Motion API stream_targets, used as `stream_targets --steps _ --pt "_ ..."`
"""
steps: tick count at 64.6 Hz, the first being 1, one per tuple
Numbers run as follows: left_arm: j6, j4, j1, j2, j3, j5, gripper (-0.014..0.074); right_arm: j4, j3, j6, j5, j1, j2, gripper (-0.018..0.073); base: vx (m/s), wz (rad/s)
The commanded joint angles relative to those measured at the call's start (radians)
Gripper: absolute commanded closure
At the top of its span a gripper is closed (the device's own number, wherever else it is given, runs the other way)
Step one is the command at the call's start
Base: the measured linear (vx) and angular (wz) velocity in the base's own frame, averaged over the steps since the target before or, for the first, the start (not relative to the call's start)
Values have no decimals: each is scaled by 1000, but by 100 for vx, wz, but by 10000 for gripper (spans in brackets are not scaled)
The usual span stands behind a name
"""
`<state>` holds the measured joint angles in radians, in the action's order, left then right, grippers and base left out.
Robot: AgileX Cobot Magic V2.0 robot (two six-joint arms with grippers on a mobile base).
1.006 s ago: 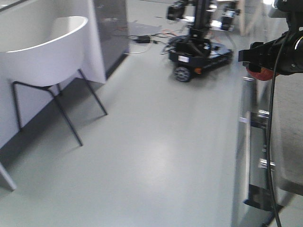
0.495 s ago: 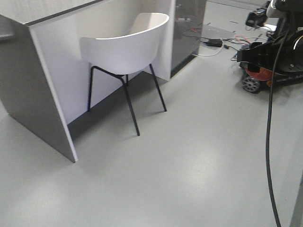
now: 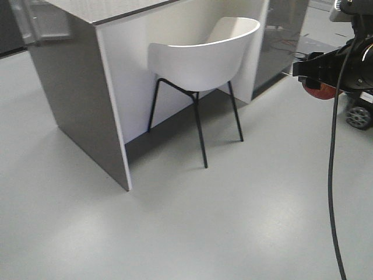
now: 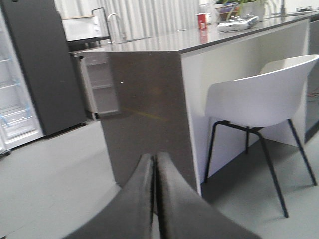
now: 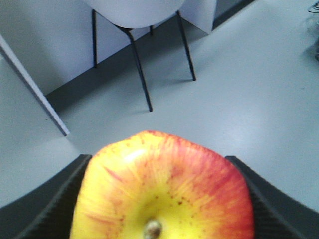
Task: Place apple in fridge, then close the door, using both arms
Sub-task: 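Hold the apple in the right gripper while the base turns away, then drive toward the open white refrigerator holding the apple in the right gripper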
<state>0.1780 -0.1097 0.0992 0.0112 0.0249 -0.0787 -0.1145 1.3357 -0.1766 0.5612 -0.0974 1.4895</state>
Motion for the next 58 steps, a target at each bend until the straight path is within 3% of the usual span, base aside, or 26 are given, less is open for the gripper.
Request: stream_targets --steps 1,58 --pt "-8 -2 1 16 28 69 601 -12 30 11 -70 5 -41 567 2 33" --pt "-8 -2 1 16 28 69 601 -12 30 11 -71 5 -41 567 5 47"
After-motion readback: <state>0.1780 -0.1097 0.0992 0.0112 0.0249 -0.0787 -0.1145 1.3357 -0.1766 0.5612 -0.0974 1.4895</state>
